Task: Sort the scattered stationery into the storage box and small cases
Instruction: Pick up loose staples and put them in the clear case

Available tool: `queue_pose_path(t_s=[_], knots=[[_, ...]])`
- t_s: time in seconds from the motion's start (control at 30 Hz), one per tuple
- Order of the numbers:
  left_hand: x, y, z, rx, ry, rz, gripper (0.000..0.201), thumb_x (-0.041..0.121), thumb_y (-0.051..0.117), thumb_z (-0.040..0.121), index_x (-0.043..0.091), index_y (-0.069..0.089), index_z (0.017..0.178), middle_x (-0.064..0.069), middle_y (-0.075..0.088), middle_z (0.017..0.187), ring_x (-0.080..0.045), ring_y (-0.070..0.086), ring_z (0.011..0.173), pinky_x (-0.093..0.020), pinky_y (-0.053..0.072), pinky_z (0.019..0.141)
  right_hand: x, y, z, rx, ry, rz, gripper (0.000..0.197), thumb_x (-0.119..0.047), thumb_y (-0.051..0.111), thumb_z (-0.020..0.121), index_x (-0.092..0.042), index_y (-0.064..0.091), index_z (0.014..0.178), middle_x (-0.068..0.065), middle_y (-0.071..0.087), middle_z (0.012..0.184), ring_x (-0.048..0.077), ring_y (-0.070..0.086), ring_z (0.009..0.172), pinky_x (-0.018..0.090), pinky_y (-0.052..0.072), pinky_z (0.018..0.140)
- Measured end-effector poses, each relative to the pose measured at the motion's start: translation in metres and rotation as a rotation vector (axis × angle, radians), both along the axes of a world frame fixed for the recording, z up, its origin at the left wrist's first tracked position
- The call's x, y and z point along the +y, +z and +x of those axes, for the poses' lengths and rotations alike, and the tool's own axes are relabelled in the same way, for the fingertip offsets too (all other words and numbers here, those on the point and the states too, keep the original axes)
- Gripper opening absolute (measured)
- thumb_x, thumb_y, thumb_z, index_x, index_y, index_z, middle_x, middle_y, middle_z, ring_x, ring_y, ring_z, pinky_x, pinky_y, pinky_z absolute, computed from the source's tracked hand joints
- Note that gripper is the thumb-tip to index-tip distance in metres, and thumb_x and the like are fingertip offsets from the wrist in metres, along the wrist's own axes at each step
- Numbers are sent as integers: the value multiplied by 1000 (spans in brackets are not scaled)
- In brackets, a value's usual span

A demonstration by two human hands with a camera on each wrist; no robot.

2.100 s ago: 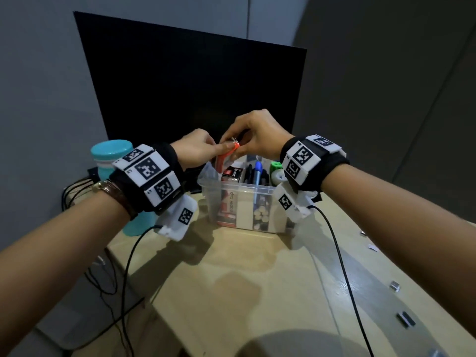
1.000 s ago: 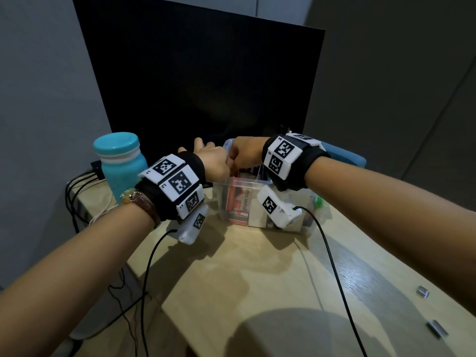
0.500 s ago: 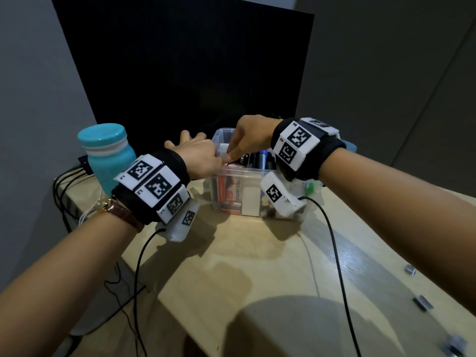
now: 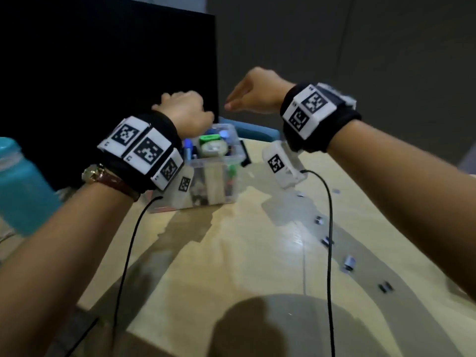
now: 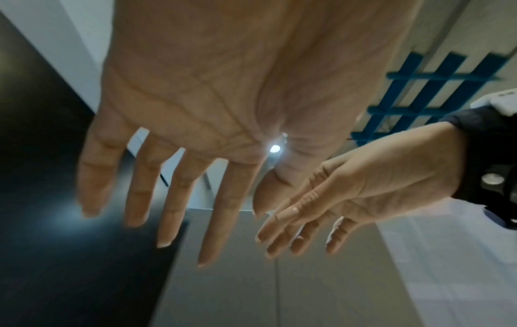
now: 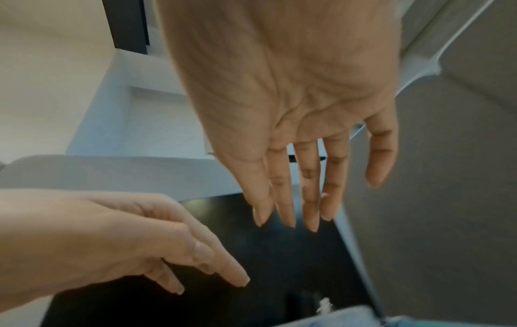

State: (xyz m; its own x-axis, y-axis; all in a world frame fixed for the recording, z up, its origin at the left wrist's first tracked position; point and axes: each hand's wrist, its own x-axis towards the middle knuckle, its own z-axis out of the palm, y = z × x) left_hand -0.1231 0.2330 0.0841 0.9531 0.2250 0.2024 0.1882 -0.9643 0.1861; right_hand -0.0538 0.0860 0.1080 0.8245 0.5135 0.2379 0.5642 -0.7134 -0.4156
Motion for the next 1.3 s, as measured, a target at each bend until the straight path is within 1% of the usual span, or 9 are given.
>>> queue_pose_path(t_s=[0.1, 0.23, 0.33, 0.5, 0.63, 0.73, 0.93, 1.13, 1.3], knots=[[-65, 4, 14, -27, -287, -32, 26, 28, 46, 94, 10, 63, 86, -18, 60, 101, -37, 55, 102, -36, 46, 82, -72, 10, -5, 3, -153, -38, 24, -30, 66, 90, -17, 74, 108, -4, 68, 87, 7, 63, 81, 23, 51, 76], [-142, -41, 31, 186, -609, -19, 36, 26, 50, 99, 10, 57, 130, -11, 56, 133, -28, 52, 120, -31, 41, 97, -153, -23, -19, 211, -346, -65, 15, -19, 65, 93, -5, 71, 91, 11, 72, 84, 15, 66, 63, 30, 58, 59], [-165, -93, 54, 420, -629, 70, 53, 25, 53, 98, 9, 38, 146, -10, 38, 151, -26, 38, 136, -30, 29, 109, -183, -72, -41, 446, -364, -166, 27, -19, 75, 84, 6, 70, 95, 17, 72, 83, 19, 68, 66, 28, 60, 56], [-161, -121, 86, 545, -492, 128, 65, 10, 53, 95, 8, 22, 152, -11, 22, 159, -27, 26, 144, -34, 21, 117, -196, -127, -84, 744, -225, -399, 57, -23, 92, 63, -14, 62, 110, 7, 73, 93, 18, 71, 73, 33, 62, 71], [-174, -125, 77, 607, -597, 201, 37, 10, 56, 93, -1, 54, 128, -19, 54, 134, -22, 48, 100, -32, 42, 89, -202, -139, -88, 676, -134, -346, 47, -13, 90, 64, -19, 67, 104, 8, 67, 98, 23, 69, 70, 27, 60, 67], [-189, -133, 58, 613, -729, 233, 15, 20, 58, 93, 9, 59, 104, -9, 59, 110, -19, 49, 90, -29, 38, 78, -207, -146, -89, 606, -126, -322, 24, -15, 88, 68, -15, 73, 87, 8, 74, 88, 18, 69, 74, 21, 55, 62], [-217, -134, 17, 583, -975, 252, 29, 20, 60, 93, 7, 59, 119, -2, 53, 97, -19, 48, 85, -26, 37, 75, -215, -149, -104, 435, -169, -341, 14, -25, 85, 71, -24, 72, 75, -7, 71, 75, 6, 62, 67, 23, 51, 61], [-248, -132, -1, 584, -1079, 201, 19, 12, 58, 94, 7, 59, 112, -4, 59, 94, -23, 56, 88, -32, 48, 86, -231, -151, -123, 348, -278, -490, 15, -28, 78, 79, -16, 71, 82, -5, 64, 73, 15, 60, 68, 24, 44, 55], [-267, -103, 26, 540, -1079, -49, 43, 11, 55, 96, 9, 50, 139, -9, 61, 128, -21, 57, 114, -22, 41, 93, -265, -132, -132, 428, -397, -402, 10, -24, 78, 80, -15, 75, 79, -2, 72, 73, 16, 70, 71, 28, 57, 64]])
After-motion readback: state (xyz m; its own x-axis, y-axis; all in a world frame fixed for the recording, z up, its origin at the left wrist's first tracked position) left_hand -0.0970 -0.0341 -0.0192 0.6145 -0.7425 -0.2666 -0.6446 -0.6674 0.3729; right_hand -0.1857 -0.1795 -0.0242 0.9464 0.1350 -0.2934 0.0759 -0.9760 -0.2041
